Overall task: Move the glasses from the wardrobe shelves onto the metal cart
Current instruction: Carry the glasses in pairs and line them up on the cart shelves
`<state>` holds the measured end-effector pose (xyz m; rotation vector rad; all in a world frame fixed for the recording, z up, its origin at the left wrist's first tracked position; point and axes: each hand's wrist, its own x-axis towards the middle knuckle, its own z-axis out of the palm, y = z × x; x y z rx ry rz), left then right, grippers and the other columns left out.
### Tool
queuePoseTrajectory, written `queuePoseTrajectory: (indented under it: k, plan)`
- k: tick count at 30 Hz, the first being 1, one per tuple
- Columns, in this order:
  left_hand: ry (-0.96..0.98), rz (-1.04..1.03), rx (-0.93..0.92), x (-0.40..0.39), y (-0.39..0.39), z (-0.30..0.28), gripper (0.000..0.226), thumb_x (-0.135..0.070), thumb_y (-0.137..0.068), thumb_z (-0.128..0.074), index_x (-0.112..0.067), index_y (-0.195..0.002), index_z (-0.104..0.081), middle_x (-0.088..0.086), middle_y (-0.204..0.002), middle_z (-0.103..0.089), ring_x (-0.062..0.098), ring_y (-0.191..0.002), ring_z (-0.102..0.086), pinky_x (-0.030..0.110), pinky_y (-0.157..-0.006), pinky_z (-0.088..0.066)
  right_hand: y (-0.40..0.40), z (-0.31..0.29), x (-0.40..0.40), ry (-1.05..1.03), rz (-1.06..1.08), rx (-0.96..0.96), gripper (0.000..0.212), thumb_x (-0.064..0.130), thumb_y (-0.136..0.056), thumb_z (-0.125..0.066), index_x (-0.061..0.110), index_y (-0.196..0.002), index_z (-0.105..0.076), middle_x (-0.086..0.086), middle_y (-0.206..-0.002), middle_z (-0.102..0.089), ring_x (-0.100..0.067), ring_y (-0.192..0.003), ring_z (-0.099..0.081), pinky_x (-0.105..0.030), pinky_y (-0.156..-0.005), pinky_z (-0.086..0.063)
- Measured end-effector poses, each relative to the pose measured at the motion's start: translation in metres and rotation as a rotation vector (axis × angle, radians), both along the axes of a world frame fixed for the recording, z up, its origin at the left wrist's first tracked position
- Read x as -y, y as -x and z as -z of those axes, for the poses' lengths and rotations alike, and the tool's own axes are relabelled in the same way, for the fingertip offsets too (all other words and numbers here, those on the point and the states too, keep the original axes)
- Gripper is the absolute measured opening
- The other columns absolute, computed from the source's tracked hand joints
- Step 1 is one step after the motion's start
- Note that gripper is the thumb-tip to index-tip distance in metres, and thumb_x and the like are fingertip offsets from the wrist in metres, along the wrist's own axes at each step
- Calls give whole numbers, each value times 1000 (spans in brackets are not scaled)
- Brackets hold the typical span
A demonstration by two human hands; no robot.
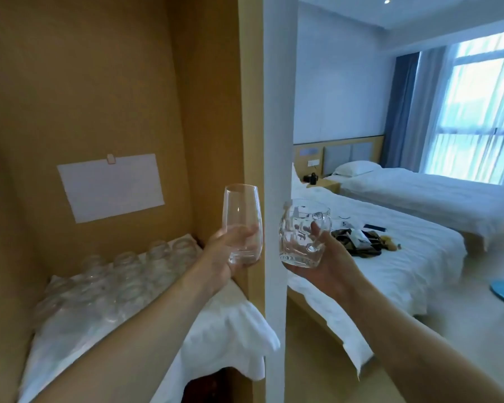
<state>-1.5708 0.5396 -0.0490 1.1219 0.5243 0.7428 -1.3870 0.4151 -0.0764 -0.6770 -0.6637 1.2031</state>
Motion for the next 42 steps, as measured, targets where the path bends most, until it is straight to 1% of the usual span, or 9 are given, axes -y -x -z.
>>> queuePoseTrajectory:
  k: [4, 14, 16, 20, 27, 31, 35, 39, 42]
  plan:
    - [28, 66, -31, 46, -58, 4, 50, -26, -67, -91, -15, -111, -68, 12, -122, -68, 37, -110, -67, 52, -87, -60, -43, 5, 64, 15, 79, 76, 81, 41, -58, -96, 9, -128, -69, -21, -127, -66, -39, -116, -65, -61, -105, -46]
    - [20, 384, -111, 163, -196, 28, 52, -26, -74, -84, -17, -120, -62, 10, -124, -64, 33, -110, -66, 52, -94, -58, -136, 26, 215, 118, 379, 41, 96, 34, -51, -99, 7, -135, -62, -24, -134, -62, -40, -115, -65, -56, -92, -56]
    - [1, 454, -138, 179, -218, 34, 59, -28, -70, -89, -18, -122, -61, 10, -125, -63, 33, -111, -66, 51, -94, -58, -149, 33, 236, 116, 433, 8, 96, 32, -58, -97, 7, -141, -55, -24, -138, -58, -40, -116, -64, -55, -91, -56]
    - [-26, 591, -182, 208, -270, 40, 58, -30, -69, -89, -21, -119, -61, 9, -126, -63, 32, -109, -68, 48, -91, -59, -179, 52, 280, 141, 575, -79, 61, 29, -87, -73, 6, -140, -56, -22, -136, -61, -38, -113, -66, -53, -89, -57]
    - [12, 812, -215, 251, -382, 51, 92, -34, -49, -99, -10, -129, -60, 15, -126, -63, 35, -110, -67, 44, -82, -60, -239, 67, 341, 184, 828, -71, 90, 34, -51, -99, 9, -130, -65, -17, -123, -69, -34, -102, -71, -55, -89, -56]
    - [15, 923, -219, 269, -451, 58, 65, -27, -68, -90, -11, -123, -59, 13, -127, -62, 32, -110, -67, 43, -79, -62, -279, 63, 365, 199, 962, -99, 76, 33, -54, -97, 10, -121, -72, -17, -119, -70, -35, -102, -70, -57, -93, -55]
    - [68, 1027, -222, 281, -514, 62, 52, -22, -78, -85, -13, -121, -57, 13, -125, -62, 33, -108, -67, 46, -83, -62, -319, 57, 382, 210, 1084, -103, 92, 34, -59, -95, 8, -139, -58, -18, -127, -63, -37, -111, -65, -59, -100, -50]
    - [88, 1155, -226, 287, -562, 72, 66, -23, -67, -93, -8, -123, -61, 14, -121, -67, 30, -101, -70, 47, -83, -60, -347, 64, 391, 143, 1103, -157, 59, 33, -82, -80, 10, -134, -61, -15, -126, -60, -34, -111, -61, -60, -113, -37]
    - [92, 1229, -234, 293, -587, 84, 51, -22, -72, -89, -5, -113, -64, 9, -96, -74, 25, -85, -71, 50, -92, -57, -360, 73, 395, 158, 1162, -212, 33, 28, -91, -72, 10, -119, -70, -17, -124, -61, -36, -113, -60, -62, -115, -32]
